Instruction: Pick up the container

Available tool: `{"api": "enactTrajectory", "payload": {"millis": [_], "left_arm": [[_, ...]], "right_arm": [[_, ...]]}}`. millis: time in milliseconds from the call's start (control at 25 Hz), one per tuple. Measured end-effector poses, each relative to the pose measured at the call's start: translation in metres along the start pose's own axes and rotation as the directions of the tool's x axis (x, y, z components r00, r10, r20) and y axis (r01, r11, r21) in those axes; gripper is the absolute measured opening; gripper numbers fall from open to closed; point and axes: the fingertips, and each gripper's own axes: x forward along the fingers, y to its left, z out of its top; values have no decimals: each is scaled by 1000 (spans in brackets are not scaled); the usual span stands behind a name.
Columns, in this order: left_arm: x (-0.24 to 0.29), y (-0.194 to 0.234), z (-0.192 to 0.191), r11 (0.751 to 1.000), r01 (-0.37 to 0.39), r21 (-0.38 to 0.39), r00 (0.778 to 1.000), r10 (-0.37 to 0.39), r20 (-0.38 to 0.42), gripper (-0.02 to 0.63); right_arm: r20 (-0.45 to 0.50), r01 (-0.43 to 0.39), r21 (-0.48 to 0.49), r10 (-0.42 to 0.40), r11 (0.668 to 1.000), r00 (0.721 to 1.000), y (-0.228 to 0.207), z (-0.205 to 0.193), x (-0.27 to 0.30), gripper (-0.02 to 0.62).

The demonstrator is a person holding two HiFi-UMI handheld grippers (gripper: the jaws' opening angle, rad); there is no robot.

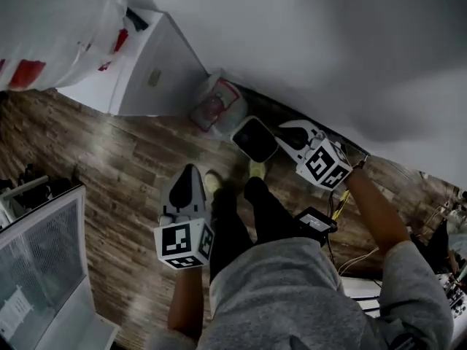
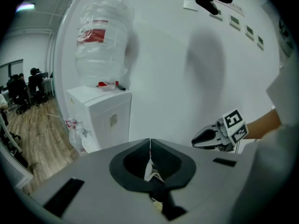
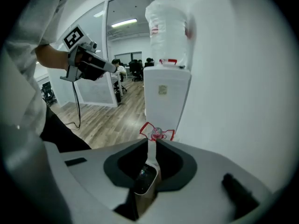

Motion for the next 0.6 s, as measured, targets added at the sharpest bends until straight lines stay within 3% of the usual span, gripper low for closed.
{"api": "enactTrajectory", "payload": {"millis": [320, 600], "left_arm": [[56, 40, -77, 997, -71, -21, 993, 69, -91, 18], [98, 54, -156, 997, -55, -45, 982, 46, -186, 18]], "right_arm": [[-86, -65, 32, 68, 997, 994, 4, -68, 100, 108], [-196, -116, 25, 119, 993, 973, 18, -139, 171, 126]]}}
